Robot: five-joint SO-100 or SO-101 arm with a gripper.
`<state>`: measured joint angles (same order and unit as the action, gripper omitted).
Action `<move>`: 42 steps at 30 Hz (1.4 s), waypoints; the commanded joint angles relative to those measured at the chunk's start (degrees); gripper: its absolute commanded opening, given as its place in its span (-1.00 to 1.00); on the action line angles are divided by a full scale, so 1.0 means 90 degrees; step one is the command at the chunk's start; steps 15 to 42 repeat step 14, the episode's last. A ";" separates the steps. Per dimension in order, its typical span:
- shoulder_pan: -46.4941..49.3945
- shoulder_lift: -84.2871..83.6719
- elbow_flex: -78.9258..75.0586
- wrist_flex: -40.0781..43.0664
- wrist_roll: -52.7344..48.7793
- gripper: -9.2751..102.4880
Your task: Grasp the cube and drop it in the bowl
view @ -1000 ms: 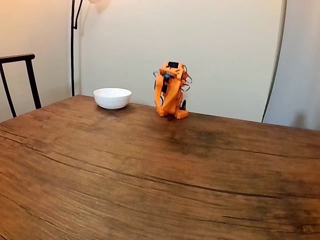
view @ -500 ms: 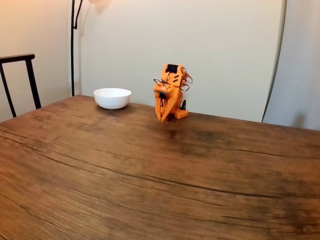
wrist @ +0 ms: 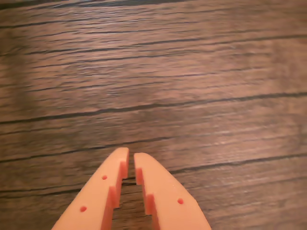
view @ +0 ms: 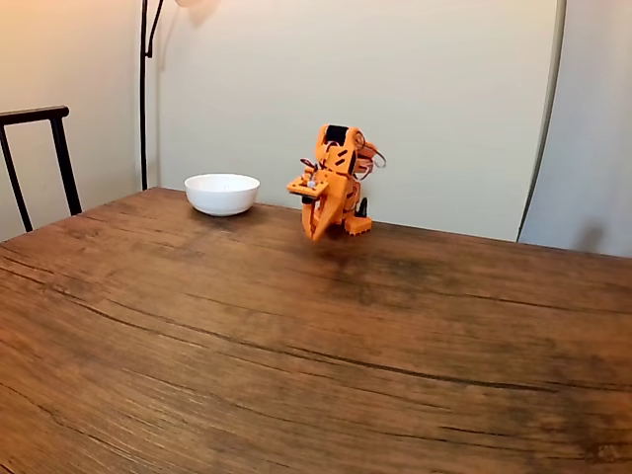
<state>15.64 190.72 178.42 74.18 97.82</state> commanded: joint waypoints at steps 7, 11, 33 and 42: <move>0.0020 -0.0049 -0.0020 0.0420 0.0049 -0.83; 0.0020 -0.0049 -0.0020 0.0420 0.0049 -0.83; 0.0020 -0.0049 -0.0020 0.0420 0.0049 -0.83; 0.0020 -0.0049 -0.0020 0.0420 0.0049 -0.83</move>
